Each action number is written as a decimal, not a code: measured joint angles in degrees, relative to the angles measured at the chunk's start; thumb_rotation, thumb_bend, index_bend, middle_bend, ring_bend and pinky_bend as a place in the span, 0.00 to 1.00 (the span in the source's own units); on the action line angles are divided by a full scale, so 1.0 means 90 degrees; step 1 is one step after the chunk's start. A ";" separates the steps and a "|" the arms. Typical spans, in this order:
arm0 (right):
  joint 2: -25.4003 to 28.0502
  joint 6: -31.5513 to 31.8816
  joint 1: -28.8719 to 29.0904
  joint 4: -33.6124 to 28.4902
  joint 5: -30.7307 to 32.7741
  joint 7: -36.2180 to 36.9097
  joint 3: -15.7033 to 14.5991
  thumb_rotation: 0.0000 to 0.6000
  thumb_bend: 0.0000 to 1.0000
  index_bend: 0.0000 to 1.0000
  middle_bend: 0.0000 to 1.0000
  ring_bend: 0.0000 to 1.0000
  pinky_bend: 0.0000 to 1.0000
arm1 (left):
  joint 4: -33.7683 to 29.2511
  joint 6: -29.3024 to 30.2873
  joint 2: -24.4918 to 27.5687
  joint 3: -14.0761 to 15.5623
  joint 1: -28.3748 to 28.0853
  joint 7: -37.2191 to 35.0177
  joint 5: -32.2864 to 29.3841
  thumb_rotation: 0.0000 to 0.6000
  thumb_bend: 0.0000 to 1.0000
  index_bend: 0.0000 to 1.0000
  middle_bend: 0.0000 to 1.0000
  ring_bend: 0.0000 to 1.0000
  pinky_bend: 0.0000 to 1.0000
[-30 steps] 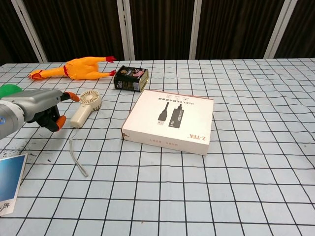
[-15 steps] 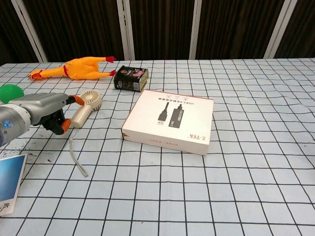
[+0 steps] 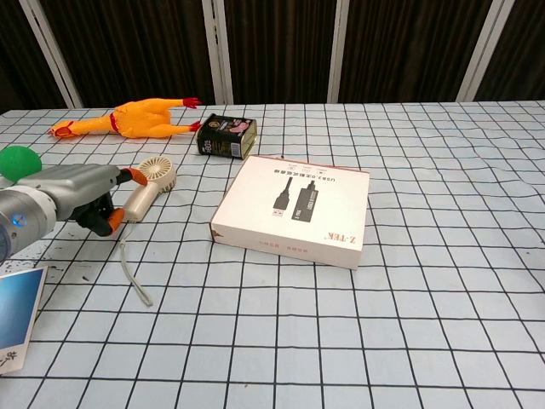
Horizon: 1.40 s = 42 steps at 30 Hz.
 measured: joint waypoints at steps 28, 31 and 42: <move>-0.0008 0.0002 -0.0016 -0.0008 -0.0006 -0.0016 -0.0020 1.00 0.29 0.00 0.00 0.00 0.06 | -0.0317 0.0660 0.0206 0.0129 0.0194 -0.0443 0.0757 1.00 0.69 0.05 0.78 0.60 0.79; -0.0009 0.0007 -0.0019 -0.0006 -0.0005 -0.0027 -0.0019 1.00 0.29 0.00 0.00 0.00 0.06 | -0.0443 0.1136 0.0315 0.0211 0.0324 -0.0589 0.1369 1.00 0.55 0.01 0.62 0.49 0.69; -0.0031 0.0048 -0.0029 0.0016 0.0001 -0.0183 0.0014 1.00 0.29 0.00 0.00 0.00 0.06 | -0.1496 0.2990 0.1611 0.1196 0.1608 -0.1849 0.3616 1.00 0.17 0.00 0.00 0.00 0.05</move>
